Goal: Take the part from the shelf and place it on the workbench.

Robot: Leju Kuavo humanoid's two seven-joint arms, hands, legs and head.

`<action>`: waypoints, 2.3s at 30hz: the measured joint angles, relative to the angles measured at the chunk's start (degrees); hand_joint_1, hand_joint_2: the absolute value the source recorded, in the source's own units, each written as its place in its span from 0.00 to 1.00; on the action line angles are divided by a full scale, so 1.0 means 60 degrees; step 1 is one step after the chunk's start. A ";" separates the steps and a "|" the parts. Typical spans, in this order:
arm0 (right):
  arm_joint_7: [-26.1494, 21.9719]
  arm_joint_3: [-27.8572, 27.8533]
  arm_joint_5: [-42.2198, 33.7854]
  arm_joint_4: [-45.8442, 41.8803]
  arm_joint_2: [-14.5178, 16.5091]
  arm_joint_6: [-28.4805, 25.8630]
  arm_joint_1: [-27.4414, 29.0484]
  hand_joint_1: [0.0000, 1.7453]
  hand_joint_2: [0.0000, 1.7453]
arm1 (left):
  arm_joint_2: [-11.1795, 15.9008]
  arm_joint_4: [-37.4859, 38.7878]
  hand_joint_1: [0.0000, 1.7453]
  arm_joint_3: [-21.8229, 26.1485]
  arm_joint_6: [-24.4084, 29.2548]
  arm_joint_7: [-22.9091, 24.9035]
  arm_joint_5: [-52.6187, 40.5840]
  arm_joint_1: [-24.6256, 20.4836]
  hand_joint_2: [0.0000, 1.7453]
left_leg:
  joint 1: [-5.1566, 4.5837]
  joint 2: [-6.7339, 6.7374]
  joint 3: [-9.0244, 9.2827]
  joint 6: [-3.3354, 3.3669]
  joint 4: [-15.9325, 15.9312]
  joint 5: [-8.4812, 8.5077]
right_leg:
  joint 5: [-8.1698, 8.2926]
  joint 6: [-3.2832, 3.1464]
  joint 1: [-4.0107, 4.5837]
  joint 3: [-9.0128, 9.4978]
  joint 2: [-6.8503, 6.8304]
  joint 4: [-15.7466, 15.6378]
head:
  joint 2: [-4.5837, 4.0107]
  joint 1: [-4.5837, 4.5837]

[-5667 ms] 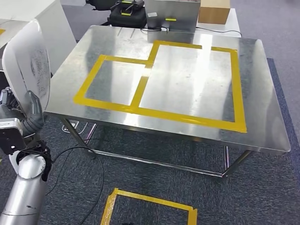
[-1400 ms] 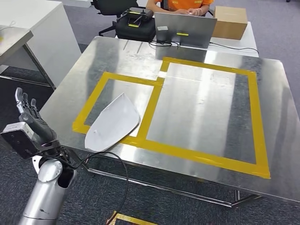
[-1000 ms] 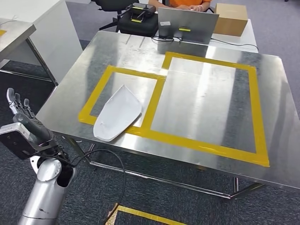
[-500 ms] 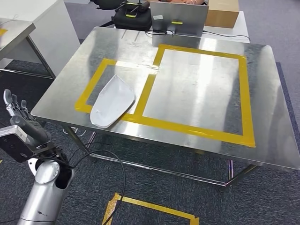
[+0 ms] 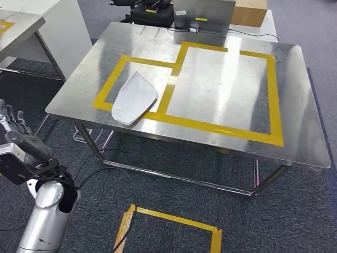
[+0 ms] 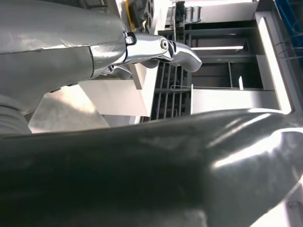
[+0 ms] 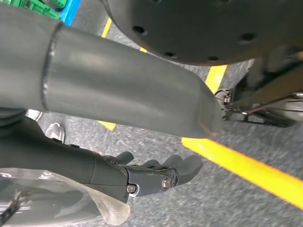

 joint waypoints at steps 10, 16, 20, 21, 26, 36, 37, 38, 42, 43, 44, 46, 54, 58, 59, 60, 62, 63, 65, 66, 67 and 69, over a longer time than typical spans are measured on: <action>0.0007 0.0000 0.0001 -0.0004 0.0003 -0.0075 -0.0072 0.00 0.00 | 0.0097 -0.0116 0.00 0.0042 0.0035 -0.0026 0.0046 -0.0005 0.00 | 0.0077 -0.0027 -0.0876 -0.0464 0.2069 -0.1386 | 0.0333 -0.0605 0.0056 0.0778 -0.0054 -0.1986 | 0.0001 -0.0003; 0.0005 0.0000 0.0004 -0.0004 0.0015 -0.0095 -0.0073 0.00 0.00 | 0.0116 -0.0125 0.00 0.0041 0.0040 -0.0028 0.0050 -0.0015 0.00 | 0.0029 -0.0057 0.0619 -0.0265 0.1267 -0.0979 | 0.0925 -0.0564 0.0154 -0.0064 -0.0038 -0.1806 | 0.0000 0.0001; 0.0000 0.0000 0.0004 -0.0003 0.0042 -0.0097 -0.0079 0.00 0.00 | 0.0111 -0.0143 0.00 0.0039 0.0042 -0.0032 0.0049 -0.0018 0.00 | -0.0084 -0.0073 0.1364 -0.0090 -0.0101 -0.1071 | 0.1229 -0.0339 0.0122 -0.0239 -0.0026 -0.1785 | 0.0000 0.0007; 0.0000 0.0000 0.0005 -0.0003 0.0043 -0.0097 -0.0078 0.00 0.00 | 0.0111 -0.0141 0.00 0.0039 0.0041 -0.0034 0.0045 -0.0021 0.00 | -0.0085 -0.0049 0.1301 -0.0040 -0.0140 -0.0980 | 0.1225 -0.0286 0.0104 -0.0292 -0.0013 -0.1765 | -0.0001 0.0001; 0.0025 0.0000 0.0014 -0.0001 0.0044 -0.0102 -0.0069 0.00 0.00 | 0.0117 -0.0136 0.00 0.0031 -0.0119 0.0052 0.0063 -0.0016 0.00 | -0.0052 0.0008 0.0727 0.0148 -0.0244 -0.0454 | -0.0418 -0.0120 0.0081 -0.1046 0.0017 0.0320 | 0.0000 0.0064; 0.0290 -0.0066 -0.0071 -0.0001 0.0046 -0.0061 -0.0103 0.00 0.00 | 0.0144 -0.0077 0.00 0.0028 -0.0371 0.0253 0.0148 0.0008 0.00 | -0.0052 0.0032 -0.0086 -0.0211 0.0153 0.0090 | 0.0041 -0.0331 0.0054 0.1051 0.0010 -0.2032 | 0.0001 0.0069; 0.0355 -0.0101 -0.0089 -0.0002 0.0046 -0.0069 -0.0100 0.00 0.00 | 0.0145 -0.0076 0.00 0.0027 -0.0372 0.0261 0.0146 0.0006 0.00 | -0.0038 0.0019 -0.0142 -0.0264 0.0271 -0.0021 | 0.0087 -0.0420 0.0049 0.1059 0.0000 -0.2041 | 0.0000 0.0054; 0.0427 -0.0132 -0.0101 -0.0003 0.0046 -0.0082 -0.0104 0.00 0.00 | 0.0146 -0.0076 0.00 0.0026 -0.0376 0.0269 0.0145 0.0005 0.00 | -0.0021 0.0005 -0.0261 -0.0321 0.0577 -0.0264 | 0.0143 -0.0501 0.0038 0.1055 -0.0008 -0.2051 | 0.0000 0.0044; 0.0837 -0.0237 -0.0143 -0.0004 0.0046 -0.0250 -0.0114 0.00 0.00 | 0.0146 -0.0022 0.00 0.0022 -0.0397 0.0325 0.0137 0.0006 0.00 | 0.0053 -0.0016 -0.1014 -0.0482 0.2842 -0.1459 | 0.0300 -0.0591 0.0047 0.0909 0.0069 -0.2023 | -0.0001 0.0013; 0.0958 -0.0246 -0.0123 -0.0004 0.0047 -0.0367 -0.0113 0.00 0.00 | 0.0146 0.0000 0.00 0.0017 -0.0396 0.0337 0.0129 0.0005 0.00 | 0.0062 -0.0021 -0.0982 -0.0483 0.2947 -0.1417 | 0.0318 -0.0583 0.0048 0.0876 0.0120 -0.2010 | -0.0001 0.0014; 0.1089 -0.0249 -0.0067 -0.0006 0.0054 -0.0549 -0.0116 0.00 0.00 | 0.0145 0.0018 0.00 0.0008 -0.0392 0.0347 0.0113 0.0002 0.00 | 0.0069 -0.0039 -0.0781 -0.0469 0.2678 -0.1201 | 0.0330 -0.0575 0.0048 0.0856 0.0184 -0.1997 | 0.0000 0.0013; 0.1370 -0.0239 0.0142 -0.0019 0.0097 -0.1087 -0.0136 0.00 0.00 | 0.0144 0.0045 0.00 -0.0012 -0.0375 0.0380 0.0047 -0.0021 0.00 | 0.0084 -0.0258 -0.0067 -0.0399 0.1445 -0.0628 | 0.0335 -0.0550 0.0047 0.0828 0.0334 -0.1958 | 0.0000 0.0016; 0.1854 -0.0207 0.0311 -0.0055 0.0205 -0.1826 -0.0179 0.00 0.00 | 0.0107 0.0076 0.00 -0.0053 -0.0322 0.0508 -0.0103 -0.0117 0.00 | 0.0138 -0.0172 0.0506 -0.0054 0.0043 -0.0459 | -0.0051 -0.0200 0.0029 0.0100 0.0373 -0.1108 | 0.0000 0.0027; 0.2027 -0.0206 0.0376 -0.0055 0.0264 -0.2108 -0.0185 0.00 0.00 | 0.0106 0.0103 0.00 -0.0053 -0.0223 0.0531 -0.0150 -0.0049 0.00 | 0.0060 0.0173 0.0477 0.0000 0.0060 -0.0462 | -0.0737 -0.0133 0.0027 -0.0979 0.0094 0.0993 | -0.0001 0.0045; 0.2041 -0.0206 0.0381 -0.0055 0.0273 -0.2167 -0.0180 0.00 0.00 | 0.0105 0.0107 0.00 -0.0054 -0.0198 0.0536 -0.0154 -0.0039 0.00 | 0.0043 0.0250 0.0478 0.0002 0.0068 -0.0467 | -0.0528 -0.0139 0.0028 -0.0914 0.0073 0.0812 | -0.0001 0.0045; 0.2048 -0.0207 0.0371 -0.0055 0.0276 -0.2201 -0.0176 0.00 0.00 | 0.0104 0.0109 0.00 -0.0055 -0.0180 0.0544 -0.0158 -0.0034 0.00 | 0.0030 0.0321 0.0482 0.0001 0.0078 -0.0474 | -0.0179 -0.0158 0.0032 -0.0656 0.0010 0.0252 | -0.0001 0.0046; 0.2054 -0.0208 0.0349 -0.0055 0.0279 -0.2231 -0.0191 0.00 0.00 | 0.0103 0.0109 0.00 -0.0056 -0.0175 0.0556 -0.0164 -0.0033 0.00 | -0.0013 0.0445 0.0477 -0.0028 0.0117 -0.0503 | 0.0379 -0.0228 0.0078 0.0004 -0.0293 -0.1129 | 0.0000 0.0045; 0.2053 -0.0208 0.0344 -0.0055 0.0287 -0.2237 -0.0208 0.00 0.00 | 0.0104 0.0109 0.00 -0.0056 -0.0174 0.0558 -0.0167 -0.0033 0.00 | -0.0039 0.0501 0.0463 -0.0056 0.0143 -0.0511 | 0.0510 -0.0280 0.0105 0.0227 -0.0407 -0.1582 | 0.0000 0.0038; 0.2052 -0.0208 0.0342 -0.0055 0.0302 -0.2239 -0.0230 0.00 0.00 | 0.0104 0.0109 0.00 -0.0059 -0.0174 0.0561 -0.0170 -0.0028 0.00 | -0.0077 0.0625 0.0433 -0.0119 0.0180 -0.0505 | 0.0530 -0.0377 0.0150 0.0318 -0.0393 -0.1782 | -0.0001 0.0030; 0.2053 -0.0208 0.0342 -0.0055 0.0310 -0.2246 -0.0231 0.00 0.00 | 0.0102 0.0109 0.00 -0.0062 -0.0173 0.0566 -0.0178 -0.0028 0.00 | -0.0075 0.0692 0.0430 -0.0154 0.0189 -0.0505 | 0.0555 -0.0428 0.0141 0.0304 -0.0309 -0.1782 | -0.0001 0.0030; 0.2054 -0.0208 0.0341 -0.0055 0.0313 -0.2263 -0.0228 0.00 0.00 | 0.0102 0.0109 0.00 -0.0065 -0.0171 0.0580 -0.0192 -0.0030 0.00 | -0.0059 0.0670 0.0420 -0.0201 0.0228 -0.0553 | 0.0586 -0.0477 0.0129 0.0298 -0.0231 -0.1792 | -0.0001 0.0031; 0.2068 -0.0208 0.0341 -0.0056 0.0324 -0.2338 -0.0234 0.00 0.00 | 0.0110 0.0109 0.00 -0.0067 -0.0159 0.0619 -0.0244 -0.0034 0.00 | -0.0010 0.0386 0.0223 -0.0312 0.0737 -0.0929 | 0.0651 -0.0580 0.0089 0.0298 -0.0081 -0.1828 | 0.0000 0.0005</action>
